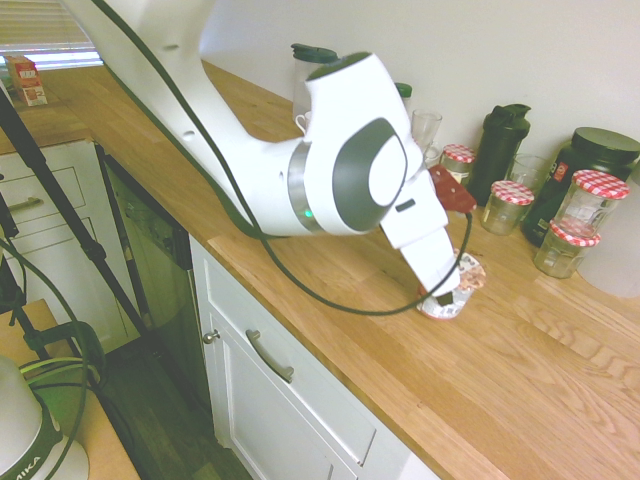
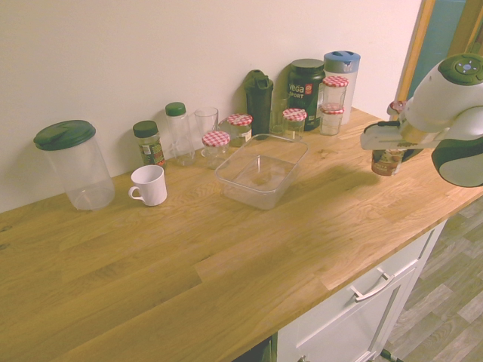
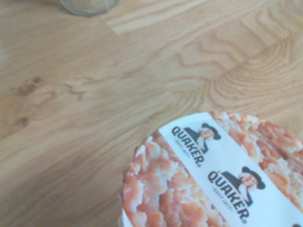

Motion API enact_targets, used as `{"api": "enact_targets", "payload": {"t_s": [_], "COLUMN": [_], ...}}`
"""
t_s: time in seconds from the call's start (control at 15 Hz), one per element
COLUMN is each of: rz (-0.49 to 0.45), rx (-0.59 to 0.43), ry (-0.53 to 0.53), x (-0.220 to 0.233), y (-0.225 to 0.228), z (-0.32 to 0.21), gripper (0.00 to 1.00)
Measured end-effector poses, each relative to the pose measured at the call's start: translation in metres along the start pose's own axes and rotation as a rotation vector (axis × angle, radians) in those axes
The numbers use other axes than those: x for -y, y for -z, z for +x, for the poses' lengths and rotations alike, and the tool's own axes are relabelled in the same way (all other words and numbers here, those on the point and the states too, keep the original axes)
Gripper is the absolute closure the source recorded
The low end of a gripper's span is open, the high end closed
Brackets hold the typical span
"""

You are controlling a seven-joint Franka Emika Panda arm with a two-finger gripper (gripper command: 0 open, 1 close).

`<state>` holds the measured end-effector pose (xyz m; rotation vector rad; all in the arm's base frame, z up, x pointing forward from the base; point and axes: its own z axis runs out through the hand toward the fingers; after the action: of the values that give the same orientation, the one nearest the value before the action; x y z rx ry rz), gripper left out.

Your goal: Put the cereal into the container

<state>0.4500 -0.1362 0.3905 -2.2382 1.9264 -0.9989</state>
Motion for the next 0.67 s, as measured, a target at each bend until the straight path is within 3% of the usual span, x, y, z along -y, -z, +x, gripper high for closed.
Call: {"api": "enact_targets", "payload": {"t_s": [0.4, 0.67], "rz": [0.041, 0.031], "rx": [-0.112, -0.125], "ry": [0.052, 0.091], "x": [0.08, 0.15], "y": [0.13, 0.135], "z": [-0.074, -0.105], "gripper": [1.0, 1.0]}}
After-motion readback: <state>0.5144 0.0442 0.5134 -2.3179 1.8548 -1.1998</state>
